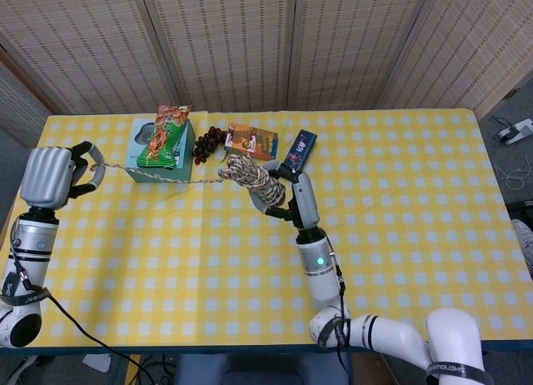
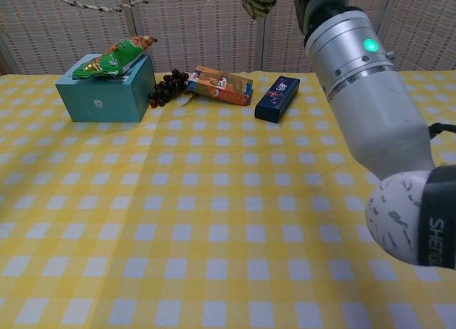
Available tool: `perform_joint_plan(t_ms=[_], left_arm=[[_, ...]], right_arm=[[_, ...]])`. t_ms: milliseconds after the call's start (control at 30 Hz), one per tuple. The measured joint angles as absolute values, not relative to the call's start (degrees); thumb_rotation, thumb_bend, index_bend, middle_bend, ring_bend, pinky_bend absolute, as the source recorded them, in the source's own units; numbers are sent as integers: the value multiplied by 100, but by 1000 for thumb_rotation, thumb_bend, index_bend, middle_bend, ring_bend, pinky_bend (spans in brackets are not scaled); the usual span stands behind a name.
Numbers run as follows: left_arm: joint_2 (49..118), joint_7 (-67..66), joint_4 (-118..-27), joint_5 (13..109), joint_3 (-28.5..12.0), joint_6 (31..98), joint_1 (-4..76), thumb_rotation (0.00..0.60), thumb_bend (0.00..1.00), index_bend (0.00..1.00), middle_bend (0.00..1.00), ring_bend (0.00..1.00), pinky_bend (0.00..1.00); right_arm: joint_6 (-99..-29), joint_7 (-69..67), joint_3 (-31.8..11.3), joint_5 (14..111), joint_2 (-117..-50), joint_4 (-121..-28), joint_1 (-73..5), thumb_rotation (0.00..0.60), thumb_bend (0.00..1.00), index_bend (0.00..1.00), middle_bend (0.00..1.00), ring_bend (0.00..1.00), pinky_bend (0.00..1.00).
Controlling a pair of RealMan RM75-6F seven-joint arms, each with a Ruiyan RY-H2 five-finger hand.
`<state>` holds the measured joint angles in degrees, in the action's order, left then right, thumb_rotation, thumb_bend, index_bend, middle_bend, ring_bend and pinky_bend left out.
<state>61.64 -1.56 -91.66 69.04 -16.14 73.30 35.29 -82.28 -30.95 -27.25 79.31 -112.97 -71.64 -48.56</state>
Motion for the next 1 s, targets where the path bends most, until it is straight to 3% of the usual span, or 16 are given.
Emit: perform_joint_plan(t_ms=[567, 1000], left_arm=[[6076, 269, -9452, 9158, -1482, 8243, 3573, 600, 418, 714, 1000, 964, 1000], [6039, 706, -10540, 8948, -1731, 7641, 4030, 600, 418, 710, 1000, 962, 1000]], right_arm=[[-7954, -1872, -3168, 7315, -11625, -6980, -5156, 600, 550, 896, 748, 637, 658], [-7734, -821, -3032, 7310, -11791, -6453, -5467, 600, 542, 896, 749, 637, 658]])
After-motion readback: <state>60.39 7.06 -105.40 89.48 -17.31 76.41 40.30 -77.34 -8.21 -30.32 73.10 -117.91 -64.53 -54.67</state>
